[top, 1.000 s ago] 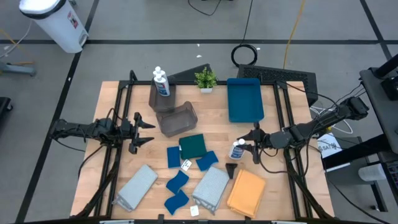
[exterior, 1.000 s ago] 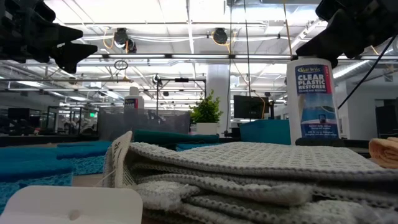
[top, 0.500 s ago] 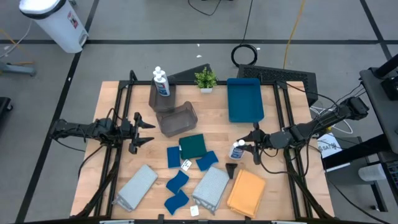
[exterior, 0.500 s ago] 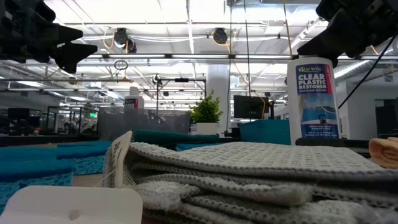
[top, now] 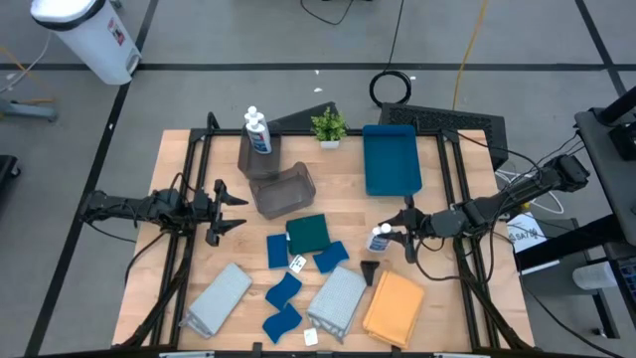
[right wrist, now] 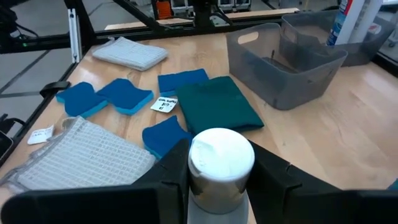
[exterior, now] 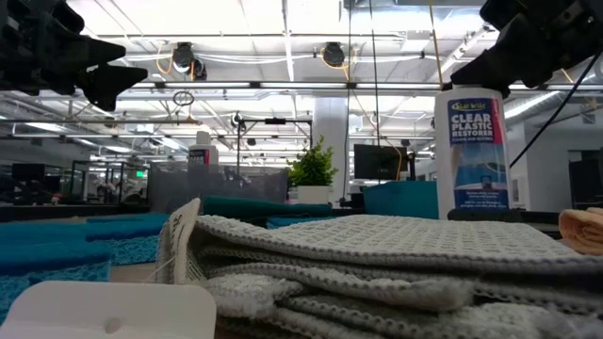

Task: Pick & Place Kitchen Items
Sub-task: Put the white restorer into the top black bin

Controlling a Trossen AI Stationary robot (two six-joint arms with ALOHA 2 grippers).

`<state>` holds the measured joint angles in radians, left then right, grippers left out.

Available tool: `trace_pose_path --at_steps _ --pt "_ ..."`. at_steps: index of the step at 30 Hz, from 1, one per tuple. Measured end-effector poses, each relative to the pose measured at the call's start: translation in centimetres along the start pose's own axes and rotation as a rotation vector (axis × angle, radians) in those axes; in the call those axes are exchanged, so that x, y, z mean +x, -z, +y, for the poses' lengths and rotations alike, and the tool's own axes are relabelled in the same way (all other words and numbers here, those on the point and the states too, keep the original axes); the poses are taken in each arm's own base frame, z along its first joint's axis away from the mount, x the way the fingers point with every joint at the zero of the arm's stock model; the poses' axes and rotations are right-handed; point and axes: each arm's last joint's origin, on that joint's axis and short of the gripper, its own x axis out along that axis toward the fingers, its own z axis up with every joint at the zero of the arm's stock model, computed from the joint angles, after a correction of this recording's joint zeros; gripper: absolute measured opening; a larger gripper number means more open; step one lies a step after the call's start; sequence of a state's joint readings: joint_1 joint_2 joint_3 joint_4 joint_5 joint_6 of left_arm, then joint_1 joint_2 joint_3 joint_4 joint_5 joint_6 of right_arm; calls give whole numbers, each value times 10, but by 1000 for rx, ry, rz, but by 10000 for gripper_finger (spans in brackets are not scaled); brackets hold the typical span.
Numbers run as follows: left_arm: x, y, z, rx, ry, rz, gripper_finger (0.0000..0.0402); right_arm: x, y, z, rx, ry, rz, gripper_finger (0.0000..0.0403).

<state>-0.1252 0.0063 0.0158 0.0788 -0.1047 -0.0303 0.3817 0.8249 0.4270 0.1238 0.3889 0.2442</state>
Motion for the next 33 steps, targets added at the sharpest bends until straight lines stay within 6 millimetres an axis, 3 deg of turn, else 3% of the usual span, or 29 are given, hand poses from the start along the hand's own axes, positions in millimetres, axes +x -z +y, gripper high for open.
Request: trace_pose_path --at_steps 23,33 --pt "0 0 0 0 0 0 255 0 -9 2 -40 -11 -92 100" --pt "0 0 0 0 0 0 255 1 -24 -5 -86 24 -223 97"
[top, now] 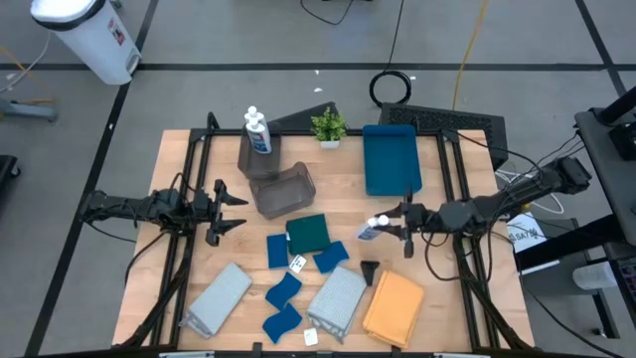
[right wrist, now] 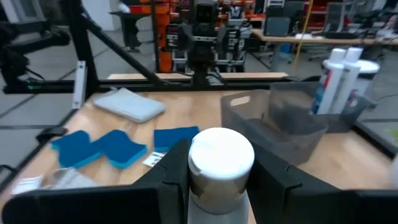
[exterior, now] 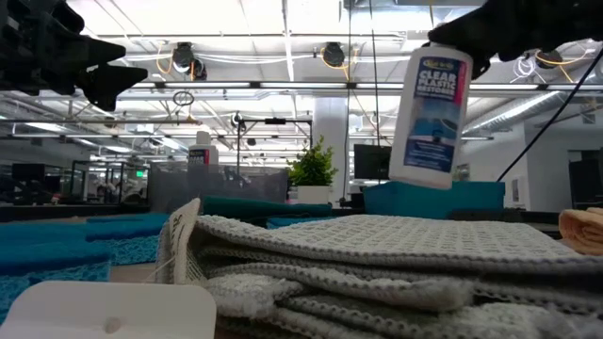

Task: Pick & Place Kitchen Items
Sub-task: Put the white restorer into the top black bin

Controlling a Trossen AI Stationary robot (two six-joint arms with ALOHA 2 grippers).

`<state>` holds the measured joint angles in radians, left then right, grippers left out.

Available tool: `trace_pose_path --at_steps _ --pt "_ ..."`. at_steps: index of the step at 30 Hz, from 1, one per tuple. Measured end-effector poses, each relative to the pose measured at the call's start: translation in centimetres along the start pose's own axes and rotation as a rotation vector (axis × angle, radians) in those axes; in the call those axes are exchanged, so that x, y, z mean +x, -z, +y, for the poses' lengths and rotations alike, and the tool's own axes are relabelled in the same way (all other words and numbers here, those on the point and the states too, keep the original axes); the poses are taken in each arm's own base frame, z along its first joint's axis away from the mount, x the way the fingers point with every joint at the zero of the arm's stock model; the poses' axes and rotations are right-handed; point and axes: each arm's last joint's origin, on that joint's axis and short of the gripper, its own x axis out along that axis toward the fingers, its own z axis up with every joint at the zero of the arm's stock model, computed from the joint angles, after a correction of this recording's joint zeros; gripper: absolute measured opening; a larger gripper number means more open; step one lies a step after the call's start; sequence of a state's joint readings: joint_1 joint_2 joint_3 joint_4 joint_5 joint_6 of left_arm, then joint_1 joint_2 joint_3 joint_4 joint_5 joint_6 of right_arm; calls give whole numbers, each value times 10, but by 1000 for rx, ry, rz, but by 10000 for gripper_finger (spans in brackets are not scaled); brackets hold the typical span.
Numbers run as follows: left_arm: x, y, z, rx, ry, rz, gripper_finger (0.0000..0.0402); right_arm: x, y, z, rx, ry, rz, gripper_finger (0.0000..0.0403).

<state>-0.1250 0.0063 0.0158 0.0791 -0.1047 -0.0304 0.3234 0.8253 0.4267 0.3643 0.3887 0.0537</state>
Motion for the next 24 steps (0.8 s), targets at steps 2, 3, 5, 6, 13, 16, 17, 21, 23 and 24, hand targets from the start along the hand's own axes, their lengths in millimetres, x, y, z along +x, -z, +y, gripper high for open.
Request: trace_pose_path --at_steps 2,3,5,6,13,16,17,21,23,24 --pt "0 0 0 0 0 0 255 2 0 -5 -13 25 -2 97" --pt "0 0 0 0 0 0 255 3 0 -8 -12 24 -1 97" --pt "0 0 0 1 0 -2 255 6 0 -13 -6 4 3 97" --pt "0 0 0 4 0 -3 255 7 0 -15 -4 -10 5 97" --pt "0 -8 0 3 -22 -86 255 17 6 -27 34 -30 43 97" --pt "0 -11 0 -75 4 -114 255 21 6 -29 40 -24 30 96" --pt "1 -11 0 -82 7 -104 255 22 5 -29 42 -24 18 96" --pt "6 -10 -2 -124 59 -86 255 29 4 -27 50 -29 -30 96" --pt "10 -10 -3 -164 62 -88 255 33 4 -26 54 -53 -51 96" --pt "12 -11 -3 -172 55 -99 255 35 4 -26 55 -61 -61 96"
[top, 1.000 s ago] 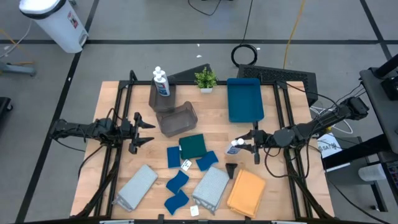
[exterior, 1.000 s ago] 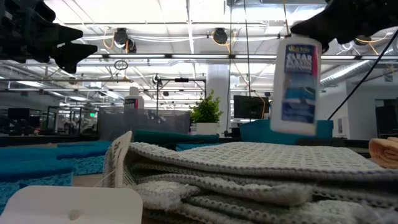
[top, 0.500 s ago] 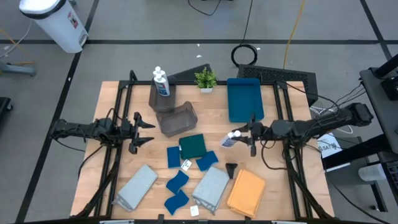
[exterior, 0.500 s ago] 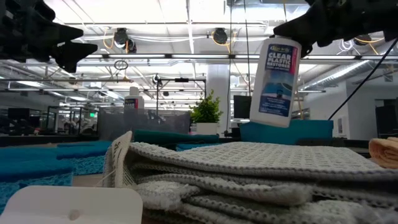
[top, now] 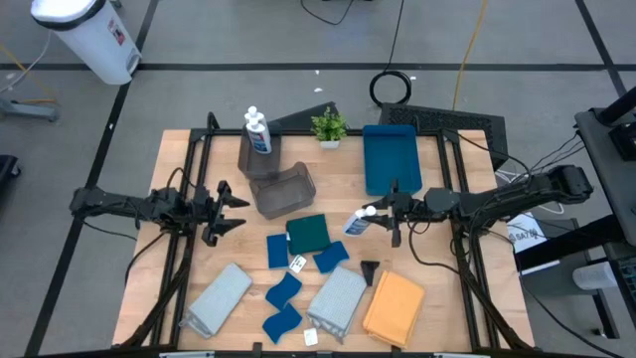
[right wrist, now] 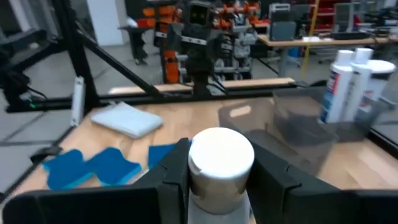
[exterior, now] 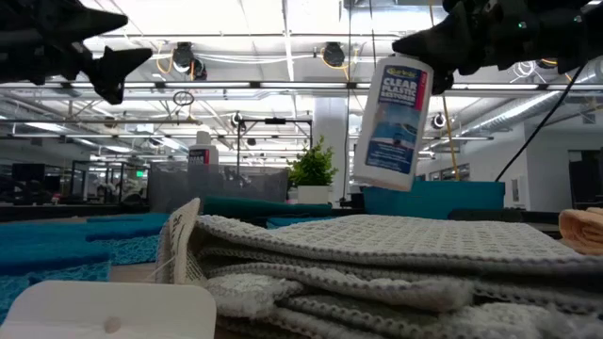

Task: Pick & Place Kitchen Items
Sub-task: Put the white restorer into the top black bin

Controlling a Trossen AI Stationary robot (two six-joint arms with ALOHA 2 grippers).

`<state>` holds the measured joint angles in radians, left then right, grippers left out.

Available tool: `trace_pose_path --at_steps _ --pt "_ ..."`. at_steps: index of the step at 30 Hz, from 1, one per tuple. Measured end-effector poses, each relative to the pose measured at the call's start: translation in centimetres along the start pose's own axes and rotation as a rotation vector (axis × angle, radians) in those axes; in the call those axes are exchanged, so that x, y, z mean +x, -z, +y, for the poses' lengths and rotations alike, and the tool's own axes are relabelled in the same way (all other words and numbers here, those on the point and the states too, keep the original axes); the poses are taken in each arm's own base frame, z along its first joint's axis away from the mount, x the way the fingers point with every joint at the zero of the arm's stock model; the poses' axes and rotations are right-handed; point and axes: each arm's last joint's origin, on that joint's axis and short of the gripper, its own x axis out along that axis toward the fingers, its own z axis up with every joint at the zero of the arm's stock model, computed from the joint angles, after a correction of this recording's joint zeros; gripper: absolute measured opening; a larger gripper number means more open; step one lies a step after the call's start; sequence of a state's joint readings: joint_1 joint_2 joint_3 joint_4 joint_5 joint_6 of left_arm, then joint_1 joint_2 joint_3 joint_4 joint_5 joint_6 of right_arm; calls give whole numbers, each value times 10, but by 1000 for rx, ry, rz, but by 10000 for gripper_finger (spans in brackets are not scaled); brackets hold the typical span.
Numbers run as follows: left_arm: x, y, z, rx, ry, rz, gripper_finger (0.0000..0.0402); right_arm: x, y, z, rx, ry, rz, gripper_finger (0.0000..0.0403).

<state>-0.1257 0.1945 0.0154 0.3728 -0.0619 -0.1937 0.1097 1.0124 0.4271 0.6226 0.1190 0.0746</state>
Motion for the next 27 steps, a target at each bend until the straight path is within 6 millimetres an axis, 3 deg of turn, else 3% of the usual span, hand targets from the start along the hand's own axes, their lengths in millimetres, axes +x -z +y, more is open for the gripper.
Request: trace_pose_path --at_steps 6,12,16,22,27 --pt "17 4 4 -95 -147 -26 255 15 -6 3 1 -22 -10 96" --pt "30 22 12 -169 -362 30 255 26 -8 5 -7 -23 5 96" --pt "45 22 9 -179 -295 57 255 31 -9 6 7 -22 13 96" --pt "94 14 2 -113 -237 141 255 38 -17 8 12 -43 -13 96" --pt "141 21 0 -16 -224 221 255 39 -18 8 -7 -51 -16 96"
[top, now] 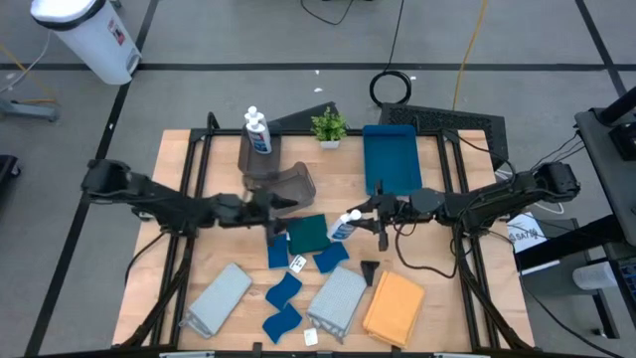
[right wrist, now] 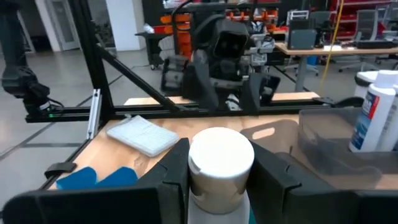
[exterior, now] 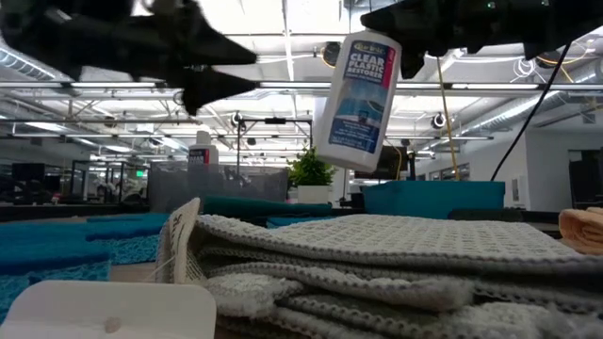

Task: Pick & Place Kitchen Items
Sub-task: Put the white restorer into the top black bin

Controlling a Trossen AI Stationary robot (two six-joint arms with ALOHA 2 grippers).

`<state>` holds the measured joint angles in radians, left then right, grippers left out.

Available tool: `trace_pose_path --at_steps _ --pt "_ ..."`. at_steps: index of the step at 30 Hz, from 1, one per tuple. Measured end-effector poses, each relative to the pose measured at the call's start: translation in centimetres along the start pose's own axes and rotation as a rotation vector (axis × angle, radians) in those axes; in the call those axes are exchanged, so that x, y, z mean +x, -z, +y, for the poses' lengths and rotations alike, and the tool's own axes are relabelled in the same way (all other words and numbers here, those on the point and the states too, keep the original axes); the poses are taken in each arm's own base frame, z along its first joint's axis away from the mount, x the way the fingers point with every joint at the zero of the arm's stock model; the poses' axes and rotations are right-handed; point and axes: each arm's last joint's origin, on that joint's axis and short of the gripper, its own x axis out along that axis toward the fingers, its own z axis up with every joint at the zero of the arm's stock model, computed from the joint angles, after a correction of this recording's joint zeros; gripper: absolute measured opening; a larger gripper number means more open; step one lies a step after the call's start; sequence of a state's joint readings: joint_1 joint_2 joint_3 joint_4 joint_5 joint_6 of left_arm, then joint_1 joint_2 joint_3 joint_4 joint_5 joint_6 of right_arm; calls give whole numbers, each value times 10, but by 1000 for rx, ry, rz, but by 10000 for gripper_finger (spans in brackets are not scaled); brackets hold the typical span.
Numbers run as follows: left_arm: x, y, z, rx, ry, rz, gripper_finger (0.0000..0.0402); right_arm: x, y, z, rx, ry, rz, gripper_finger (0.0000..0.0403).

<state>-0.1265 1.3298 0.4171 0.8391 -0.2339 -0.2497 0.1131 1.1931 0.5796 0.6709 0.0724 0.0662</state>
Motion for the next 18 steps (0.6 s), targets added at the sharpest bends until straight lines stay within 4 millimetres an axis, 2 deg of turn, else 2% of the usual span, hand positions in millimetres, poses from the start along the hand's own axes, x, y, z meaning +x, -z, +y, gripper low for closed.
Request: trace_pose_path --at_steps 7,13,18 --pt "57 14 -17 165 210 112 255 0 1 4 -1 -17 9 96" --pt "94 17 -23 183 211 112 255 -1 -1 11 -8 -46 -12 96" --pt "113 22 -26 170 208 120 255 -1 -3 12 -13 -49 -37 96"
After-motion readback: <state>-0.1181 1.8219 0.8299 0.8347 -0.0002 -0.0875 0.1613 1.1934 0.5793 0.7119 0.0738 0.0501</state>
